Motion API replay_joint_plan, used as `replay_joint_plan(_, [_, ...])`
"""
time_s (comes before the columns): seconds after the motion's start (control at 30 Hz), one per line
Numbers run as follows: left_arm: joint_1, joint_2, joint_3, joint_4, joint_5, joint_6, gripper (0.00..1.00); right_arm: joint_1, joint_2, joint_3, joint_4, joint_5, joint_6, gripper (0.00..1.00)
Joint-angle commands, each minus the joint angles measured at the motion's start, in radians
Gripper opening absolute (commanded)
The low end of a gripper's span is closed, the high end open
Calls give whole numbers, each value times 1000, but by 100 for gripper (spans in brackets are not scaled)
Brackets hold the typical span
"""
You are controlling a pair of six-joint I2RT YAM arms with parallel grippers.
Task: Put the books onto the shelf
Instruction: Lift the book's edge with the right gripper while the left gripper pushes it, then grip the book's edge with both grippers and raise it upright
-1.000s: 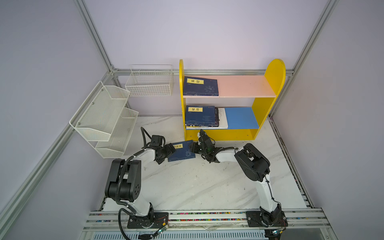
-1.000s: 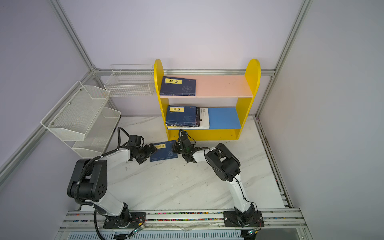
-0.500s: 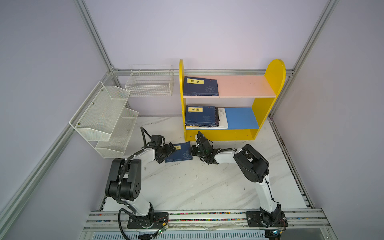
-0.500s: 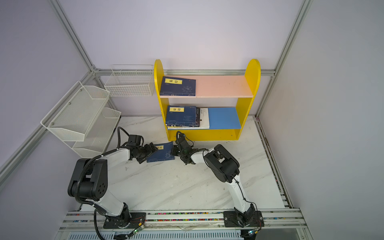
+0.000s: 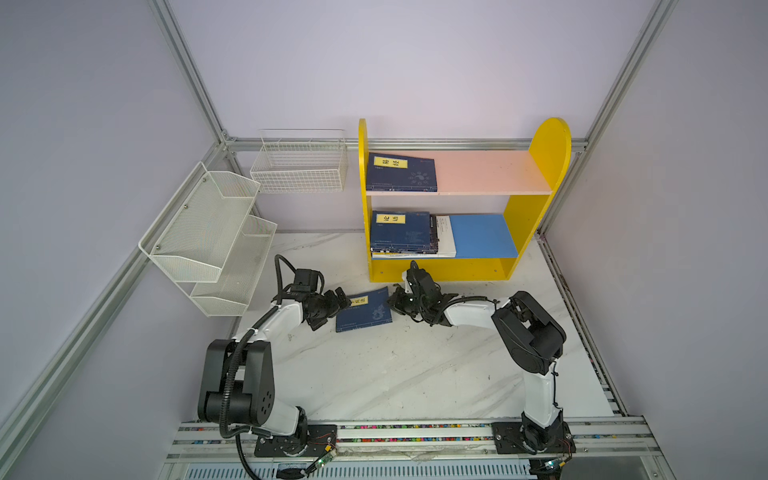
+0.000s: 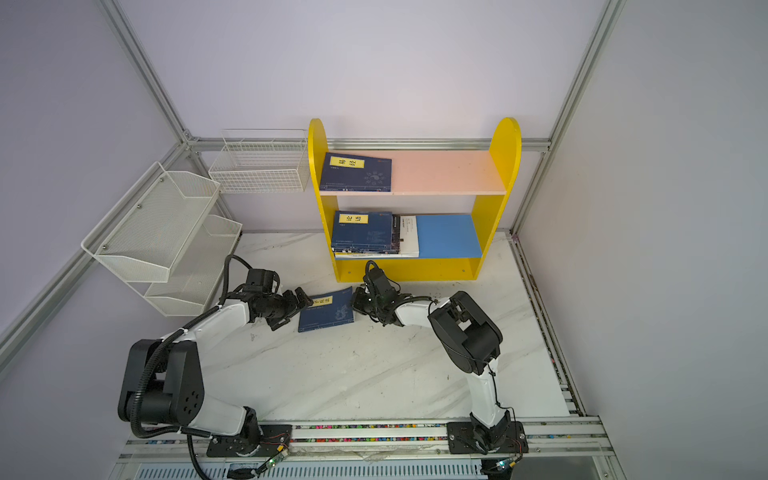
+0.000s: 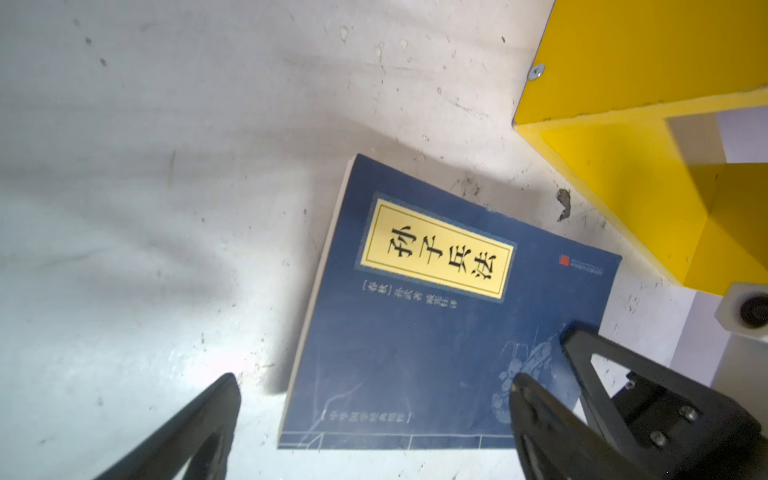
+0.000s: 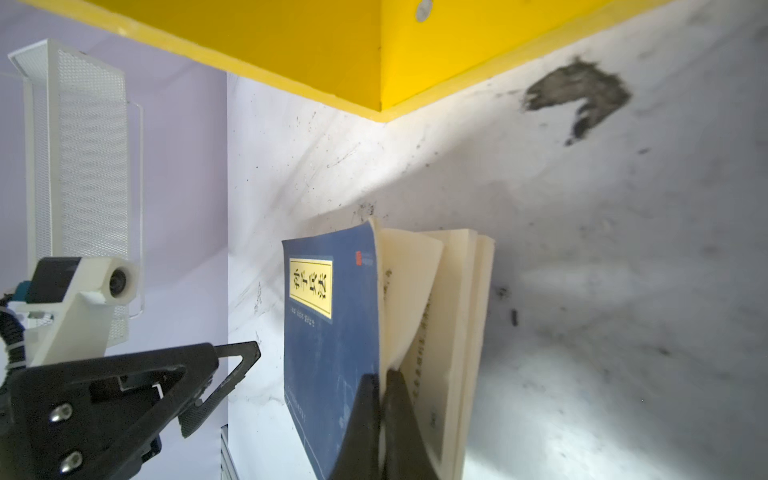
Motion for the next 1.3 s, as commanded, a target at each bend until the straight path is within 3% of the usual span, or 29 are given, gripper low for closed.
replay_joint_plan(0.0, [5,-11,-40,-61,81,30,100,-31,-31,-53,-11,-75,65,0])
replay_joint_plan(0.27, [4,-1,-137,130,272,-112,100,-67,-7,-88,-4,-167,116,0])
replay_joint_plan(0.53, [-14,60,-136,134,277,-128,100,-100,56,-143,134,-285,232,0])
replay_joint_plan(0.83, [-53,135,-107,230,302,-179,94,-110,76,-136,135,-319,232,0])
replay_joint_plan(1.17, [-58,84,-114,427,335,-255,92,-136,97,-115,146,-384,256,0])
replay_joint_plan(1.27, [-58,89,-102,366,291,-234,94,-161,87,-118,156,-420,282,0])
